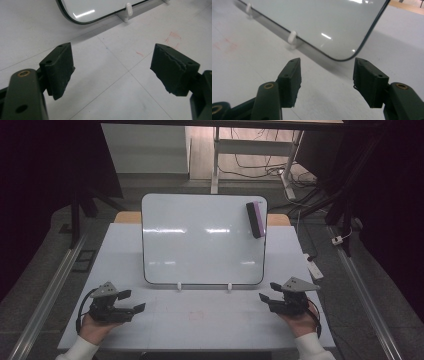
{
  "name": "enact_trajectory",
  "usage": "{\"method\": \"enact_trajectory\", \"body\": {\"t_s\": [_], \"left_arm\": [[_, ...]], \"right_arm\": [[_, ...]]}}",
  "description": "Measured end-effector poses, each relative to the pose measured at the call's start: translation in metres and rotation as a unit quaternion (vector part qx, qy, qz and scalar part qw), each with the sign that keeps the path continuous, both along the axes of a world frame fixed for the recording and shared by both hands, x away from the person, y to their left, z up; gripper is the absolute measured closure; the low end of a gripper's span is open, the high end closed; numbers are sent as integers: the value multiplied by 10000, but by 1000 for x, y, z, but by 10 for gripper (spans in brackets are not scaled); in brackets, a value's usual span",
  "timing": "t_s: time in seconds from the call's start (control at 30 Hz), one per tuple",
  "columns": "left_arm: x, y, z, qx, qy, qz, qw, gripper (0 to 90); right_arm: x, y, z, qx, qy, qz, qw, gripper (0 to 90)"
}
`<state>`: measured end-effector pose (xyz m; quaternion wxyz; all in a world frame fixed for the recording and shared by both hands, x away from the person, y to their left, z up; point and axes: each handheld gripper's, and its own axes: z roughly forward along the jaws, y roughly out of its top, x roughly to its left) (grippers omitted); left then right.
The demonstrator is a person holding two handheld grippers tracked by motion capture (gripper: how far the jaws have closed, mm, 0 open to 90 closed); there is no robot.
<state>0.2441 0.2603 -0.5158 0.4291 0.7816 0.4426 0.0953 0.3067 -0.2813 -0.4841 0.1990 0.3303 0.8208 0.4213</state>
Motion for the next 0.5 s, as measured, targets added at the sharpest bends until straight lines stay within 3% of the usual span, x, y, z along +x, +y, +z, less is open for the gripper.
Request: {"method": "enact_trajectory", "body": {"t_s": [0.5], "left_arm": [[-1, -1, 0, 34, -37, -13, 10000, 179]], "right_arm": [[1, 0, -4, -14, 27, 52, 10000, 365]]}}
